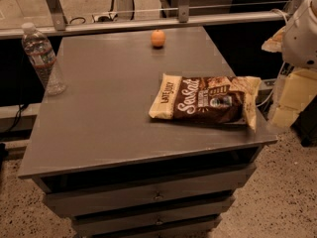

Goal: Knock water bottle over

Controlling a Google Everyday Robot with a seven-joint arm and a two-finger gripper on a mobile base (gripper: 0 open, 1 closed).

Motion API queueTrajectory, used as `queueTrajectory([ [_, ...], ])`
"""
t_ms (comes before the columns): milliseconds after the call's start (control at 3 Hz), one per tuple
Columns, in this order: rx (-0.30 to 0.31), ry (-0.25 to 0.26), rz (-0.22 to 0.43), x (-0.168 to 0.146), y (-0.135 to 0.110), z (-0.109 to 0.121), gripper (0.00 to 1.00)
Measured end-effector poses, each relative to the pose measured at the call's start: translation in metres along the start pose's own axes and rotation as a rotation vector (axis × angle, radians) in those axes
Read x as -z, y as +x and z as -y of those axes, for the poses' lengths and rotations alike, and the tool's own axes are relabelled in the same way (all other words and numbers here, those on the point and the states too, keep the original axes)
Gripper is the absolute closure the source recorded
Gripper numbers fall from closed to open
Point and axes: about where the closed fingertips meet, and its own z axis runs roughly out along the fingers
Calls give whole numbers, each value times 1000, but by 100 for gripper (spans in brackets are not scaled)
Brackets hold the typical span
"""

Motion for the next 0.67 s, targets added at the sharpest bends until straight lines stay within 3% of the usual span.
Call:
queueTrajectory([
  [333,0,0,0,0,0,0,0],
  [667,24,-29,88,-25,-37,14,0],
])
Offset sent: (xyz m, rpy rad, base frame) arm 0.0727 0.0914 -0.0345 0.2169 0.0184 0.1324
